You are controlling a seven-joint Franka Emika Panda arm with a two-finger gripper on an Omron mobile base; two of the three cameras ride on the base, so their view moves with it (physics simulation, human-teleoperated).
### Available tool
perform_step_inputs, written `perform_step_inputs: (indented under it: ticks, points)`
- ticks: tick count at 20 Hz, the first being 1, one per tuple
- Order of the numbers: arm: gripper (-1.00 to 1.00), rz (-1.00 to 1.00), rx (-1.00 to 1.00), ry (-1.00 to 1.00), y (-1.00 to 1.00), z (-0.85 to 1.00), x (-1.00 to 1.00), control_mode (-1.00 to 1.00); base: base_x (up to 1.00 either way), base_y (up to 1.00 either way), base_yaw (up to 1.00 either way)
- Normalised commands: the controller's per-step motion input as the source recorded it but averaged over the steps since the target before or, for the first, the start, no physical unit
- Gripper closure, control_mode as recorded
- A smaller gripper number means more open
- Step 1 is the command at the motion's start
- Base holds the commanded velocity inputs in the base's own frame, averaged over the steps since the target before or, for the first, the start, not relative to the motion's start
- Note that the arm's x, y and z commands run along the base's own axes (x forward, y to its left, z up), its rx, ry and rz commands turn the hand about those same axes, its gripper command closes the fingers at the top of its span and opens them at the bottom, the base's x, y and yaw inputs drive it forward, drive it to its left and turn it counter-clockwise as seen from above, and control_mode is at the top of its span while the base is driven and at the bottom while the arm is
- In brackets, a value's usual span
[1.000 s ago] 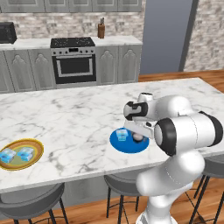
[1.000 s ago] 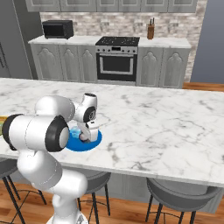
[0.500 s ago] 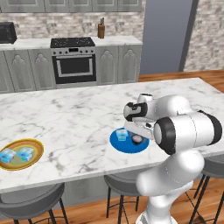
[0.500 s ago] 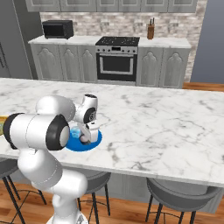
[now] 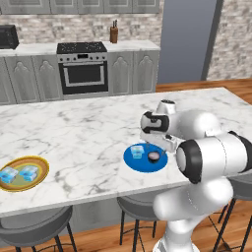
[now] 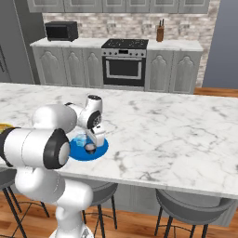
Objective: Place two yogurt containers on each plate.
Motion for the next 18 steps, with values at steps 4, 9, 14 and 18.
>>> perform_step_inputs:
  ticks: [4,9,14,18]
  points:
    - [-1.00,0.00,0.00,-0.21,0.00,0.59,-0.04,-1.00,0.00,0.00,0.00]
    - [-1.00,0.00,0.00,-0.23,0.00,0.75,-0.16,-1.00,0.00,0.00,0.00]
    - [-1.00,0.00,0.00,-0.17,0.00,0.86,-0.19,-1.00,0.00,0.00,0.00]
    - [-1.00,0.00,0.00,-0.24,0.00,0.90,-0.18,-1.00,0.00,0.00,0.00]
